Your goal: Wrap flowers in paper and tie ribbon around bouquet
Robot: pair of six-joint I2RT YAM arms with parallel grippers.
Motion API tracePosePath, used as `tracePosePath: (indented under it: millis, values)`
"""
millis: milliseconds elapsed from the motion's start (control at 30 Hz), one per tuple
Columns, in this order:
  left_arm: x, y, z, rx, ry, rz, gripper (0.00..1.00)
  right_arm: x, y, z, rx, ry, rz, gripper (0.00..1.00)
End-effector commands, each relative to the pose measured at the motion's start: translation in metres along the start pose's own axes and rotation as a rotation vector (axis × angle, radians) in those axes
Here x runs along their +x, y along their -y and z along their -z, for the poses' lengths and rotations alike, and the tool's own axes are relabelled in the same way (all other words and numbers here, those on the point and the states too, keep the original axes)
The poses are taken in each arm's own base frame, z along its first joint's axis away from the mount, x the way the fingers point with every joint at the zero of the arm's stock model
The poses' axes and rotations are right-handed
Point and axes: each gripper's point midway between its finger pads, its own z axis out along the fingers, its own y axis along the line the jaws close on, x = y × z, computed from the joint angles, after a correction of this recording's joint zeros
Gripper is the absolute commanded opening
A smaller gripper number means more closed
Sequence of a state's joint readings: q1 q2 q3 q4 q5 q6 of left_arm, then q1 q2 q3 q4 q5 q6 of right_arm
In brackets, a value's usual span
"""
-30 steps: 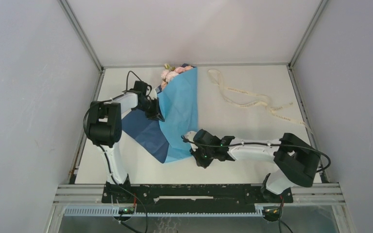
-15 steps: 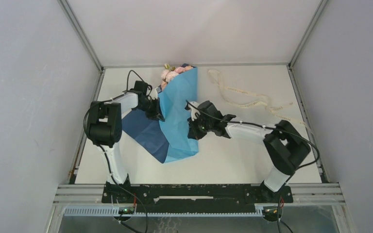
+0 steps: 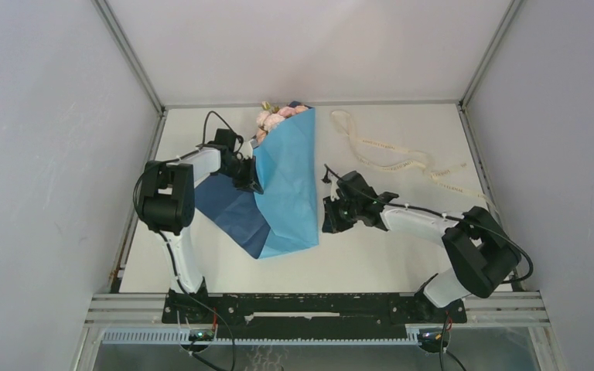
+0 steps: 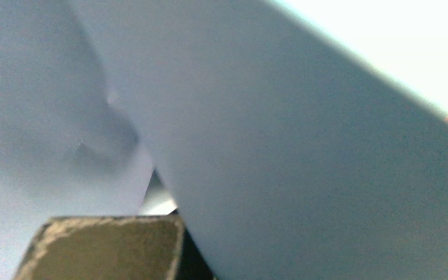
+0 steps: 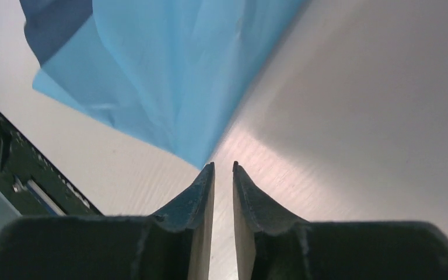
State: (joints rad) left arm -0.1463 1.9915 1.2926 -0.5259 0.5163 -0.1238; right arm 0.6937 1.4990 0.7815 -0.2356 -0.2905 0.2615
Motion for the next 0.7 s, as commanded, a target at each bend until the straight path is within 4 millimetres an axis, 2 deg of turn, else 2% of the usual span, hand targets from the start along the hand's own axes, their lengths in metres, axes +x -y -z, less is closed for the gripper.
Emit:
tracePosePath:
  millis: [0,100,200,333,433,667]
  values:
    - [-0.012,0.006,0.010,0.018,0.050,-0.085,0.00,-0.038,-0.006,-0.001,-0.059,0.126,-0.106,0.28]
    - [-0.012,0.008,0.010,0.033,0.046,-0.099,0.00,-0.059,-0.009,-0.005,-0.102,0.192,-0.128,0.32]
    - [-0.009,0.009,0.011,0.035,0.036,-0.099,0.00,-0.084,-0.002,-0.008,-0.124,0.255,-0.153,0.35]
    - [-0.005,0.006,0.010,0.008,0.025,-0.101,0.00,-0.109,0.010,-0.018,-0.154,0.275,-0.183,0.52]
    - [-0.003,0.001,0.010,-0.020,0.021,-0.102,0.00,-0.127,0.021,-0.025,-0.163,0.292,-0.210,0.61]
    - [0.005,-0.003,0.005,-0.026,-0.007,-0.104,0.00,-0.148,0.045,-0.053,-0.201,0.275,-0.312,0.61]
